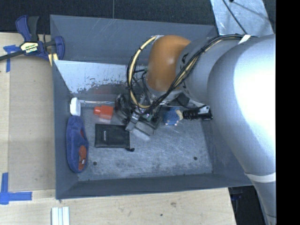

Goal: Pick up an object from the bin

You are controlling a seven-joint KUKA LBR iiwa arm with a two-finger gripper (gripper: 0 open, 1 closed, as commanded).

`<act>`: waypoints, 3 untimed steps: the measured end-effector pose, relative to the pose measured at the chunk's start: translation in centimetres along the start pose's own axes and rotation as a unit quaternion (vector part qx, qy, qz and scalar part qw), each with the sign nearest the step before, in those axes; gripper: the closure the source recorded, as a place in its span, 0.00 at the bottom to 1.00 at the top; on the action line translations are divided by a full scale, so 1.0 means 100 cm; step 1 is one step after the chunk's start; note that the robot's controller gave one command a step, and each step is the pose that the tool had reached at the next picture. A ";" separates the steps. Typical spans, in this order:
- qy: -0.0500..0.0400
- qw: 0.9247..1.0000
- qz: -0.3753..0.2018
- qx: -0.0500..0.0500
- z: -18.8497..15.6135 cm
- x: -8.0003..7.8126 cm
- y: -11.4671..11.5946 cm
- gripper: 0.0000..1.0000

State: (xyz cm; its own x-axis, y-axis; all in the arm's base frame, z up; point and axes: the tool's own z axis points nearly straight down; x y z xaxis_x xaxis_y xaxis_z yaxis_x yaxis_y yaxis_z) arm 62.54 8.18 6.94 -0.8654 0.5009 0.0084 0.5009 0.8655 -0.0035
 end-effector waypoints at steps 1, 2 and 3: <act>0.002 1.000 -0.001 -0.001 -0.002 0.000 0.002 1.00; -0.004 1.000 -0.002 -0.001 -0.024 0.001 0.000 1.00; -0.004 1.000 -0.002 -0.002 -0.071 0.001 -0.002 1.00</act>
Offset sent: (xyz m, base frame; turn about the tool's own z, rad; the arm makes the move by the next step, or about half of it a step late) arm 0.0000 0.0000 0.0000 0.0000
